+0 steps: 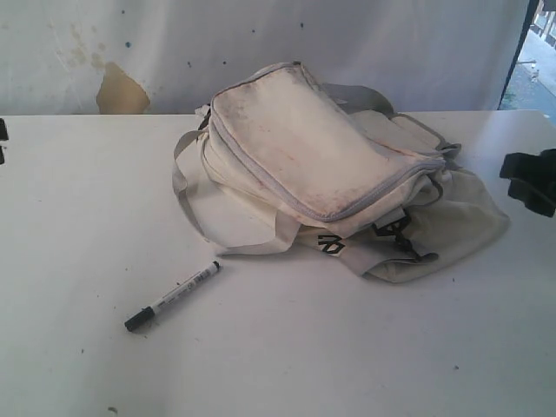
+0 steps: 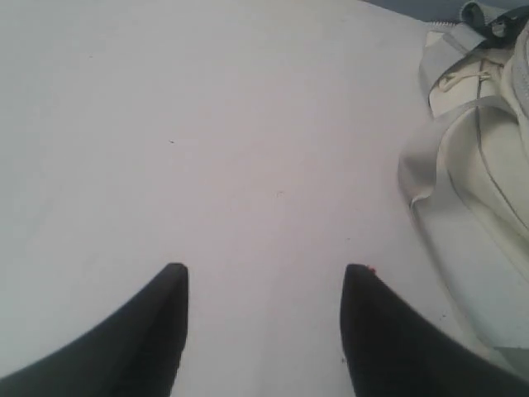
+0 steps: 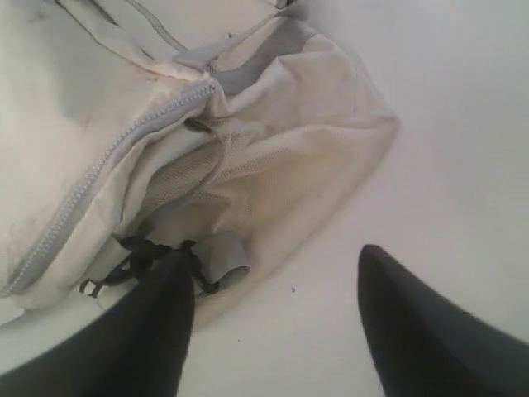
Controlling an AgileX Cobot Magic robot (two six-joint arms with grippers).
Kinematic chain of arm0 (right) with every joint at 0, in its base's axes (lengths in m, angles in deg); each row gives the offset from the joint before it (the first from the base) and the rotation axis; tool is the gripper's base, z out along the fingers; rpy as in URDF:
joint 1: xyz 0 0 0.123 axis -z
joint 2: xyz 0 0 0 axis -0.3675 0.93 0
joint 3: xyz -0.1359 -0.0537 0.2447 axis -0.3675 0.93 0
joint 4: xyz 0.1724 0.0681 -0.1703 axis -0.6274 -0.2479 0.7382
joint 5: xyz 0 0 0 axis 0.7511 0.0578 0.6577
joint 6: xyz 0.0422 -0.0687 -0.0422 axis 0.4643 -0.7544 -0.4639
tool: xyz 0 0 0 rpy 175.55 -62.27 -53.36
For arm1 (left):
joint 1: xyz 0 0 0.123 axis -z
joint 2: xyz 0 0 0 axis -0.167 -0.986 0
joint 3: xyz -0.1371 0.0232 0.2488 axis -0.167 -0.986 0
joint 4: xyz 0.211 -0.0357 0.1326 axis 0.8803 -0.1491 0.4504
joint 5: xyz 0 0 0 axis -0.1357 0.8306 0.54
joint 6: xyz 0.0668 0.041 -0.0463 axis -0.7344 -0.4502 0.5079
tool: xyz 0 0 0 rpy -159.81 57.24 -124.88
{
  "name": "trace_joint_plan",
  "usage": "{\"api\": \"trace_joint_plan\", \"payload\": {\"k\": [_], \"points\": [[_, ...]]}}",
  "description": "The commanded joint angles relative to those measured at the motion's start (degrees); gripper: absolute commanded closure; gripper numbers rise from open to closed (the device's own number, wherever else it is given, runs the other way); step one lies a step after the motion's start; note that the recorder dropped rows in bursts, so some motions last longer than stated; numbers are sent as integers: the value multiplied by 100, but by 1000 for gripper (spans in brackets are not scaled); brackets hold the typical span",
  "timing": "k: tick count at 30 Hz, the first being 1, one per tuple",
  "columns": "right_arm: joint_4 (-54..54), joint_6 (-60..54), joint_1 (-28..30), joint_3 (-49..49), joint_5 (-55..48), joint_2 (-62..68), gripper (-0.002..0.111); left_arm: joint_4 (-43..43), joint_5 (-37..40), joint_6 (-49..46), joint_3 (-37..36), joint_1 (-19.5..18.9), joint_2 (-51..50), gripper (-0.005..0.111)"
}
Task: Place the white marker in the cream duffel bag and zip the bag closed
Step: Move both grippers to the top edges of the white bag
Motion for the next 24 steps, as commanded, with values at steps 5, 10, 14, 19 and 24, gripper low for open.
{"api": "trace_joint_plan", "payload": {"k": [5, 10, 14, 19, 24], "points": [[-1154, -399, -15, -551, -358, 806, 53, -2711, 689, -2014, 1636, 5, -1649, 49], [-2484, -1627, -15, -819, -683, 1286, 53, -3925, 1603, -2872, 2805, 5, -2798, 44], [-3314, -2517, -15, -1054, -855, 1610, 53, -3936, 2001, -2861, 3725, 5, -3508, 26], [-3616, -2743, -15, -1327, -963, 1952, 47, -4306, 2261, -2873, 4694, 5, -4233, 24], [-3955, -2743, -20, -1451, -1114, 2352, 35, -4835, 2477, -2873, 5451, 14, -4879, 24]]}}
